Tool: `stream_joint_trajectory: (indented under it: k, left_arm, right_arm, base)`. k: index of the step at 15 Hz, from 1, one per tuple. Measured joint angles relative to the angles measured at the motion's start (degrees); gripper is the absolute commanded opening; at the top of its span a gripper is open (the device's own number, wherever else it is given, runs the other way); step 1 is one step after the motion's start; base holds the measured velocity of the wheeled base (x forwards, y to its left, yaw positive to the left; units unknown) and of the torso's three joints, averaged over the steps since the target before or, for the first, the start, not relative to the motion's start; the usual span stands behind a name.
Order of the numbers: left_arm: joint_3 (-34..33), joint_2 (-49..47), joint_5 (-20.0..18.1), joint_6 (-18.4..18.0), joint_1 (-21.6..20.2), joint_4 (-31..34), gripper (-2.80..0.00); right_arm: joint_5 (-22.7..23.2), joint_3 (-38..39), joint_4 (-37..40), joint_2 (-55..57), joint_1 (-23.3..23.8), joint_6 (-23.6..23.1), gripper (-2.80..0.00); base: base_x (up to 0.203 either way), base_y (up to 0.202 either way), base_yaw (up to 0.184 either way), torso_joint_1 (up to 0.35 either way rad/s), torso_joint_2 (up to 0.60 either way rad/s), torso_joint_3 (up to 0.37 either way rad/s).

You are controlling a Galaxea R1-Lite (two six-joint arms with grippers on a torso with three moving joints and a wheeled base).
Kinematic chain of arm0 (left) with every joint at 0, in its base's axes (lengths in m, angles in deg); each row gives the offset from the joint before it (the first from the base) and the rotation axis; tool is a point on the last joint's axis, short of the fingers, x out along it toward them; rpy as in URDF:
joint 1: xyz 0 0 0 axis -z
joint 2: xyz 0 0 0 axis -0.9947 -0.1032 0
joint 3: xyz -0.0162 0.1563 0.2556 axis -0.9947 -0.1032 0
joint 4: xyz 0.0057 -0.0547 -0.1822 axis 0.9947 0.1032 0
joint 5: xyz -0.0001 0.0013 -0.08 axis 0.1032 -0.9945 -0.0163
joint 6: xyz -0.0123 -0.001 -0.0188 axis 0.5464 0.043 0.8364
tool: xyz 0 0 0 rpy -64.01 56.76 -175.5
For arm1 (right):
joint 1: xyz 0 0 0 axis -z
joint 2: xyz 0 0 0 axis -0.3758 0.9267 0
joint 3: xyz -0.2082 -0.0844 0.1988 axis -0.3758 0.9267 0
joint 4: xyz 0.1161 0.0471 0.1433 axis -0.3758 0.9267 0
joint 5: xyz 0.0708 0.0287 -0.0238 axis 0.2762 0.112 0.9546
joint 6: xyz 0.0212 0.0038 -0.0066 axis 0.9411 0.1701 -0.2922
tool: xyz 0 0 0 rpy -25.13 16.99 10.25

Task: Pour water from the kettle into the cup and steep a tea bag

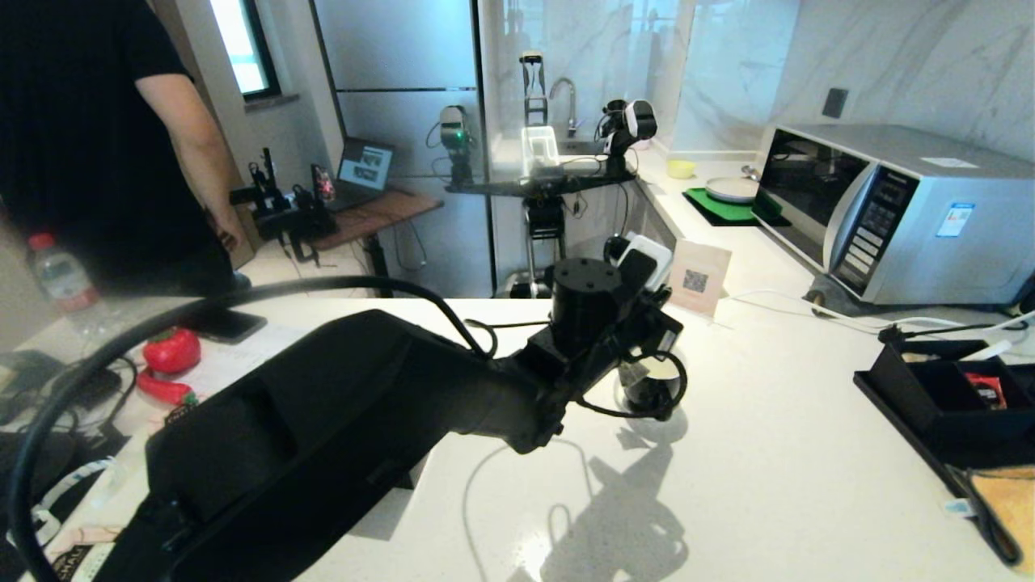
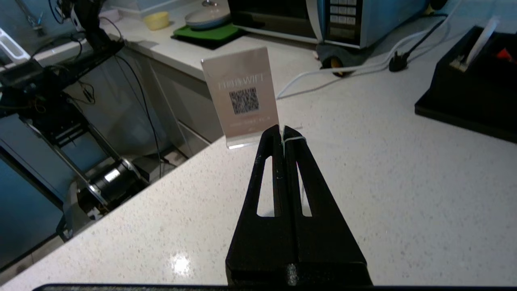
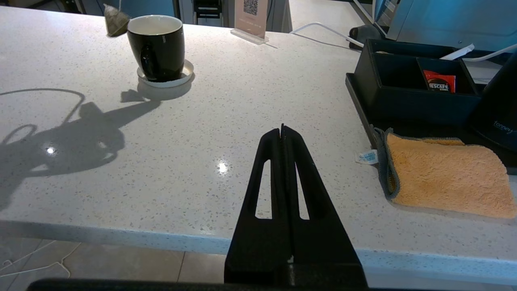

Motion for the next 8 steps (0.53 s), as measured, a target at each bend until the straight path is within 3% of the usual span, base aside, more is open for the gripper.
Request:
stream_joint_trajectory:
  k: [8]
  left_arm:
    - [11.54, -1.30, -0.10, -0.11, -0.54, 5.83, -2.80]
  right_arm:
    - [-0.01, 0.00, 0.00, 0.00, 0.00, 0.04, -2.80]
  base:
    - [0.000, 0.000, 0.000, 0.000, 0.00, 0.000]
